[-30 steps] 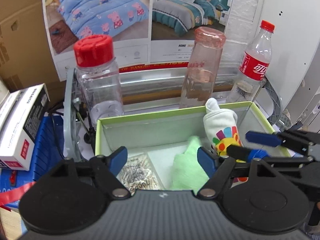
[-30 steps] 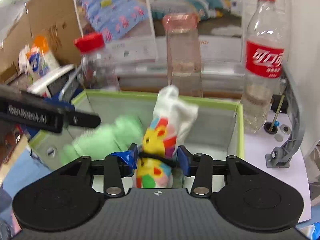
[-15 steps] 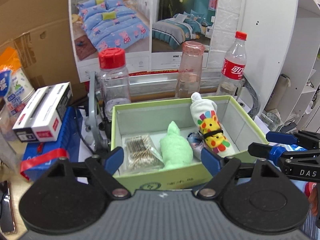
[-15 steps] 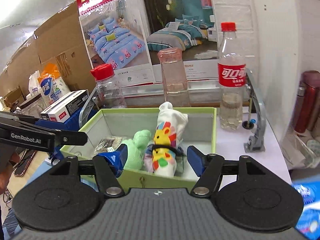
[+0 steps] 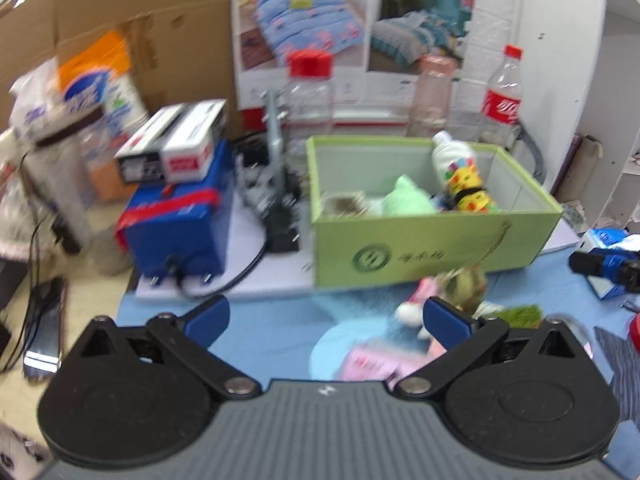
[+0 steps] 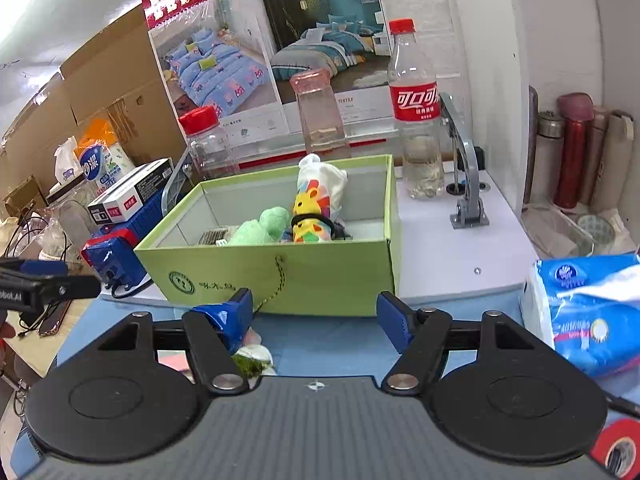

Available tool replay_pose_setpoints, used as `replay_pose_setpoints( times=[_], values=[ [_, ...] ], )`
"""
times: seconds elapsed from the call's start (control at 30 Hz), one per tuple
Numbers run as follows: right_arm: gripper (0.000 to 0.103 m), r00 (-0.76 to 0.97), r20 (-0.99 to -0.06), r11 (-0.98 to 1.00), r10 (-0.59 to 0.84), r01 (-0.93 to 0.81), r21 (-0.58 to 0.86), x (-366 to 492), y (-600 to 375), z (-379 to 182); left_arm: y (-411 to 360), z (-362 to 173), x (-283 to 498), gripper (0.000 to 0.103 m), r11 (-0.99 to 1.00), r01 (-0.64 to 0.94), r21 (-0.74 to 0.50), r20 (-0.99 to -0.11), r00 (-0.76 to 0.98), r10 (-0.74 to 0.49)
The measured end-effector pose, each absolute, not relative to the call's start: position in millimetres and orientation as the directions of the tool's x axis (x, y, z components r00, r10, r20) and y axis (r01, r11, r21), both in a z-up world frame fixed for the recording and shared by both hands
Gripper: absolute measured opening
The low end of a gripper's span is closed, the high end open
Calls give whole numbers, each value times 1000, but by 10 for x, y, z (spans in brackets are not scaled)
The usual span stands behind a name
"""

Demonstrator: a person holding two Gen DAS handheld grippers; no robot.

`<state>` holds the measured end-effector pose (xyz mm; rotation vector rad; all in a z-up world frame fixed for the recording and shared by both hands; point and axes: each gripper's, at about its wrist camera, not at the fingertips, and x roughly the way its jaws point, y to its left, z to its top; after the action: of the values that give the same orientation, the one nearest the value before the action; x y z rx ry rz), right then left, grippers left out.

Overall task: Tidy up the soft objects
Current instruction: 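Move the right tool toward the green tasseled ornament while the left tool heads to the pink pouch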

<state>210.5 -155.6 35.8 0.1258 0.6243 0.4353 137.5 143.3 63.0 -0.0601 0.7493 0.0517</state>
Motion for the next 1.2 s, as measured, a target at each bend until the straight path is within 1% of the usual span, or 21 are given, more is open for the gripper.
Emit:
replay_pose_setpoints(
  times=[0.1, 0.27, 0.4, 0.5, 0.7, 0.83, 0.9, 1.0, 1.13, 1.17, 1.2],
  values=[
    [55, 708, -555, 899, 436, -365, 241, 2117, -1505, 304, 1650, 470, 1224, 103, 989, -135, -65, -710, 702, 49],
    [56, 671, -582, 884, 459, -407, 229, 2182, -1339, 281, 1939, 243, 1084, 103, 970, -206, -127, -750, 661, 42],
    [56, 637, -620, 876, 458, -441, 194, 2265, -1130, 275, 2087, 173, 1032, 103, 959, -239, -153, -748, 662, 46],
    [57, 585, -674, 861, 451, -484, 156, 2390, -849, 277, 2171, 145, 1025, 103, 953, -250, -169, -743, 668, 43],
    [57, 459, -801, 835, 385, -544, 89, 2683, -172, 254, 2303, 76, 1032, 103, 946, -255, -198, -744, 668, 24],
    [58, 425, -874, 848, 235, -529, -29, 2855, 39, 92, 2389, 26, 985, 103, 945, -253, -208, -743, 669, 15],
    [58, 437, -882, 866, 175, -495, -73, 2929, -60, 65, 2426, 9, 966, 103, 944, -254, -210, -742, 670, 16],
    [58, 466, -878, 912, 110, -398, -97, 3036, -475, 74, 2443, -7, 976, 102, 944, -259, -204, -744, 667, 23],
    [59, 499, -864, 958, -71, -207, -199, 3064, -1225, -58, 2389, 31, 1019, 102, 945, -247, -213, -741, 671, 9],
    [59, 520, -851, 967, -79, -166, -191, 3000, -1393, -53, 2362, 60, 1037, 102, 946, -240, -219, -738, 675, 0],
    [59, 543, -838, 978, -55, -138, -154, 2911, -1538, -26, 2325, 92, 1059, 102, 947, -228, -225, -735, 678, -11]
  ],
)
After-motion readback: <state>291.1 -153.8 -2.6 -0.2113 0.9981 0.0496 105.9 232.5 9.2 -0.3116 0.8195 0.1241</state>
